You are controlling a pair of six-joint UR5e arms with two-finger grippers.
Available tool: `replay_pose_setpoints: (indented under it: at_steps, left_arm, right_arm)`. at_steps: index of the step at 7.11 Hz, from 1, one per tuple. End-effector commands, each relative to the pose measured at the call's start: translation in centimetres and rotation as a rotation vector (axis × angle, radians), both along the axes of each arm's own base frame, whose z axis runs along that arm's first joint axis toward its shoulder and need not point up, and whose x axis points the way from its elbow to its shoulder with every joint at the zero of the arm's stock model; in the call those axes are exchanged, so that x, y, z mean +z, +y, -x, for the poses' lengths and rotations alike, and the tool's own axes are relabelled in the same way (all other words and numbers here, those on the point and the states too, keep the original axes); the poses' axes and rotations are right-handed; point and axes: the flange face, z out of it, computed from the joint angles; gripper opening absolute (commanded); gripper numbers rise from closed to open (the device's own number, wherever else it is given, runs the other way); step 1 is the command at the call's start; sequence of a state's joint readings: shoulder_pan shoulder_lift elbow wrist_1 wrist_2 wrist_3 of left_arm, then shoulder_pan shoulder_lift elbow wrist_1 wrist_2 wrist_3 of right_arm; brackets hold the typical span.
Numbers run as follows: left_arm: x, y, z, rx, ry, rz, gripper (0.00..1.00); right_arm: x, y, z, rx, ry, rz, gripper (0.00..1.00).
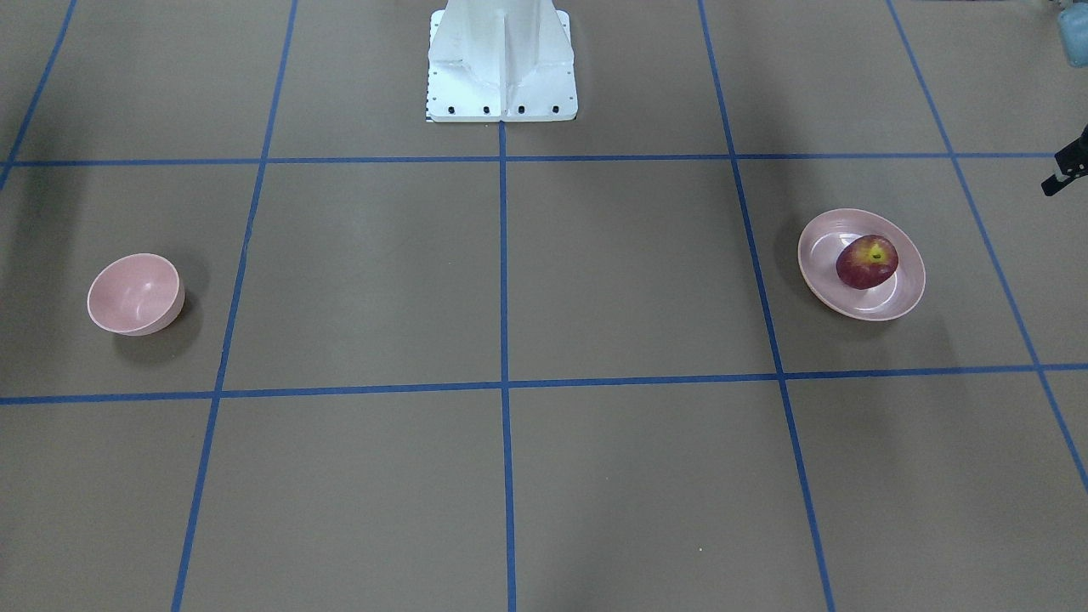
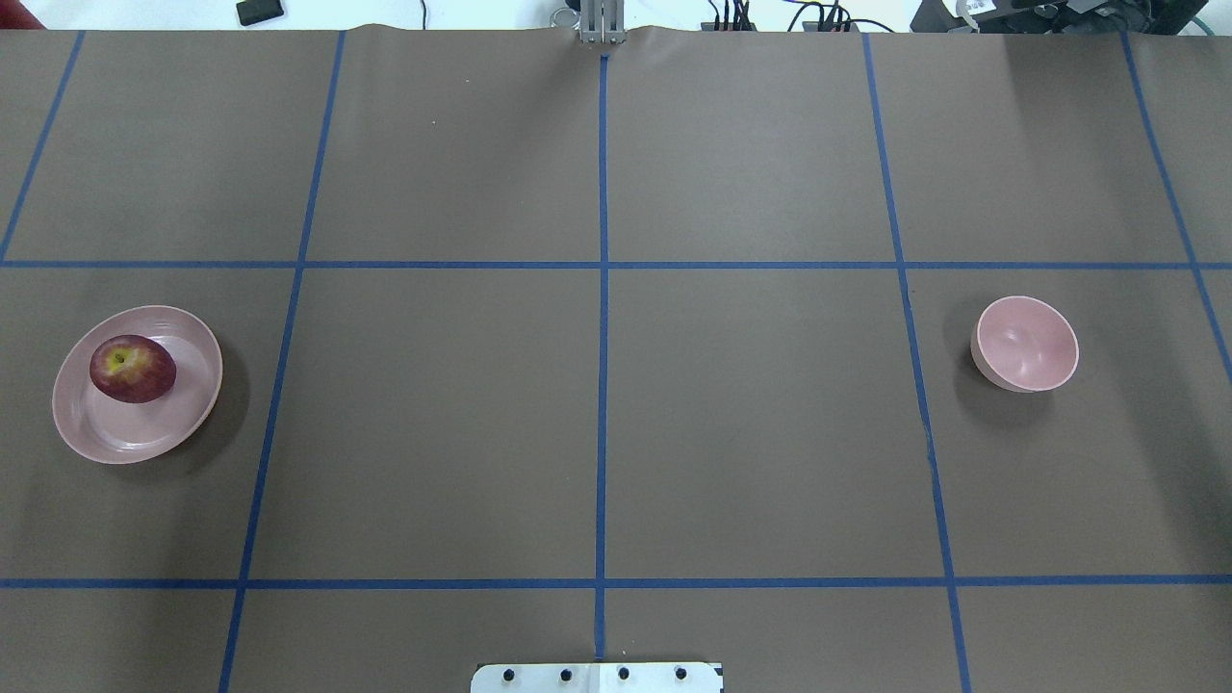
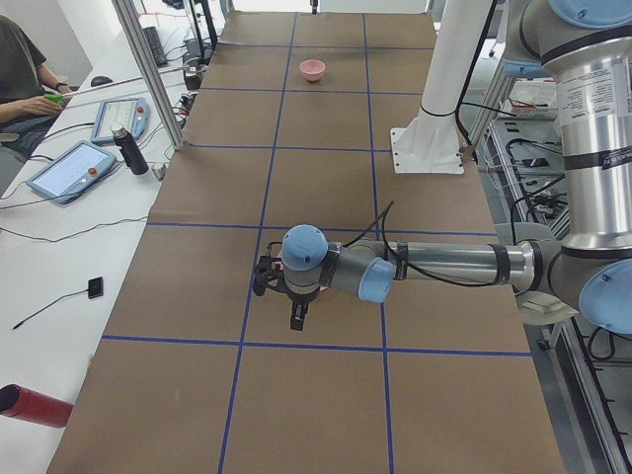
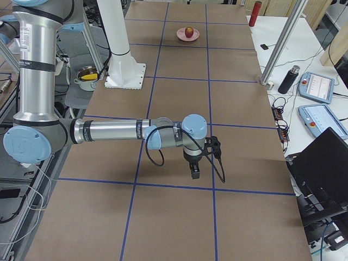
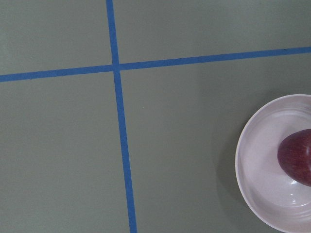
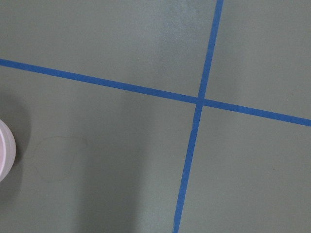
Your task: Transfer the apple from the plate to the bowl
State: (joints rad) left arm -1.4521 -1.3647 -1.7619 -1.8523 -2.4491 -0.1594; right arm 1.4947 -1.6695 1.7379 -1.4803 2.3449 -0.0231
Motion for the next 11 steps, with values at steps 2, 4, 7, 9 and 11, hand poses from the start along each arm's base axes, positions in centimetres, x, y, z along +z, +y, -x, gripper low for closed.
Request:
replay_pose_setpoints:
  at_steps: [2, 4, 7, 9, 11]
  left_arm:
    - [0.6, 0.7, 0.0, 0.002, -0.007, -0.010, 0.98]
    - [0.8, 0.6, -0.1, 0.004, -0.009, -0.009, 0.98]
    - [0.5, -0.1, -0.3, 0.009, -0.005, -0.021, 0.98]
    - [-0.2, -0.4, -0.4, 0.008, -0.001, -0.072, 0.98]
    - [-1.3, -1.0, -0.4, 0.002, 0.010, -0.152, 0.98]
  right_arm:
    - [-0.2, 0.2, 0.1, -0.003, -0.005, -0.002, 1.00]
    - [-0.1, 0.2, 0.1, -0.003, -0.007, -0.003, 1.00]
    - [0.2, 0.8, 0.2, -0.003, -0.014, 0.005, 1.00]
    - [0.1, 0.7, 0.2, -0.003, -0.015, 0.001, 1.00]
    - [0.2, 0.8, 0.4, -0.008, -0.026, 0.001, 1.00]
